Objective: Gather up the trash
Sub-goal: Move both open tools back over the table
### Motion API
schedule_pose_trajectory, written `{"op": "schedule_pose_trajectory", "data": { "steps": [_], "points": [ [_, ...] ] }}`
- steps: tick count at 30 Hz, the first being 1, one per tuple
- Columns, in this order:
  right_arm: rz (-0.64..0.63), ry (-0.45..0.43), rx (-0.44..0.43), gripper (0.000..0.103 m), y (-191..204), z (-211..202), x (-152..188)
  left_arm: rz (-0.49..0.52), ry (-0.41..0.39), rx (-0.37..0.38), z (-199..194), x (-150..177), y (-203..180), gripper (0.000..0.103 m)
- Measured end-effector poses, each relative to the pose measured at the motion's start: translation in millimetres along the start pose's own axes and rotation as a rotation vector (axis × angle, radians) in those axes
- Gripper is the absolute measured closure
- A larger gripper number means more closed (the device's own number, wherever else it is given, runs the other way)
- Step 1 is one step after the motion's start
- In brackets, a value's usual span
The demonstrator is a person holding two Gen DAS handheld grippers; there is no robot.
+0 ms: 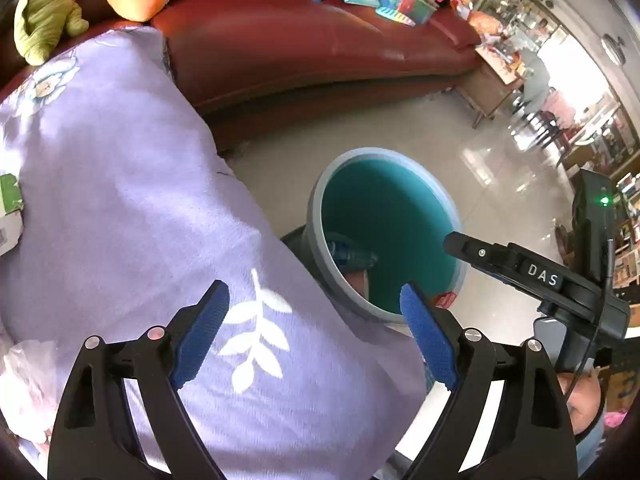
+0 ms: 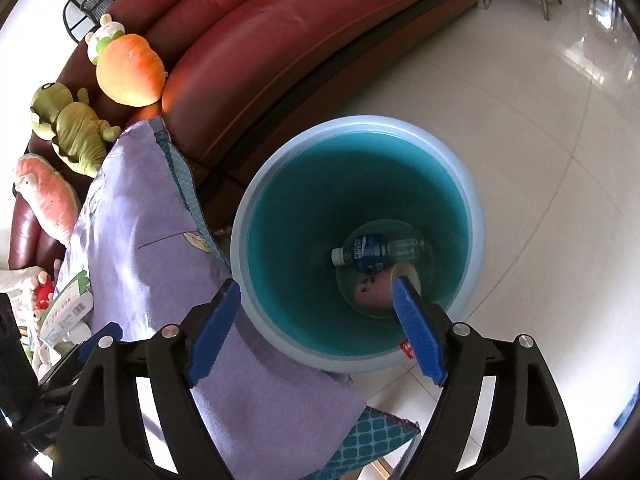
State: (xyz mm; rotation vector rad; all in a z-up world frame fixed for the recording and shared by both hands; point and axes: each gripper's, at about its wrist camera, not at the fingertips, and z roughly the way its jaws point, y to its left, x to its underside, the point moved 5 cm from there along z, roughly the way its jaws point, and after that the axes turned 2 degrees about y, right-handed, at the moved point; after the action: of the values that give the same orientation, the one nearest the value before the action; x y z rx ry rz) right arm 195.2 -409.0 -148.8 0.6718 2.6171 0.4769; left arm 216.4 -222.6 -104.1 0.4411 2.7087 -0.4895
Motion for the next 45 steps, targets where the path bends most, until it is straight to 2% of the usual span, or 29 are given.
{"op": "schedule_pose_trajectory", "data": {
  "steps": [7, 12, 20, 30, 34, 38, 45],
  "points": [
    [-0.033, -0.005, 0.008, 0.026, 19, -16, 12, -0.016, -0.031, -0.006, -27, 12, 12, 0.014],
    [-0.09, 0.004, 0.001, 0.025, 50, -25, 28, -0.051, -0.063, -0.031, -52, 32, 38, 0.014],
    [-0.224, 0.025, -0.024, 0.025, 121, -30, 58, -0.137, -0.136, -0.086, -107, 62, 98, 0.014],
    [-0.401, 0.047, -0.035, 0.025, 204, -37, 95, -0.311, -0.232, -0.183, -176, 109, 192, 0.012],
    [-0.439, 0.062, -0.047, 0.025, 221, -35, 108, -0.38, -0.244, -0.231, -198, 124, 232, 0.012],
    [-0.467, 0.082, -0.051, 0.025, 231, -29, 118, -0.401, -0.247, -0.29, -214, 131, 260, 0.012],
    [-0.528, 0.097, -0.035, 0.025, 249, -22, 126, -0.429, -0.225, -0.34, -215, 134, 289, 0.012]
  ]
}}
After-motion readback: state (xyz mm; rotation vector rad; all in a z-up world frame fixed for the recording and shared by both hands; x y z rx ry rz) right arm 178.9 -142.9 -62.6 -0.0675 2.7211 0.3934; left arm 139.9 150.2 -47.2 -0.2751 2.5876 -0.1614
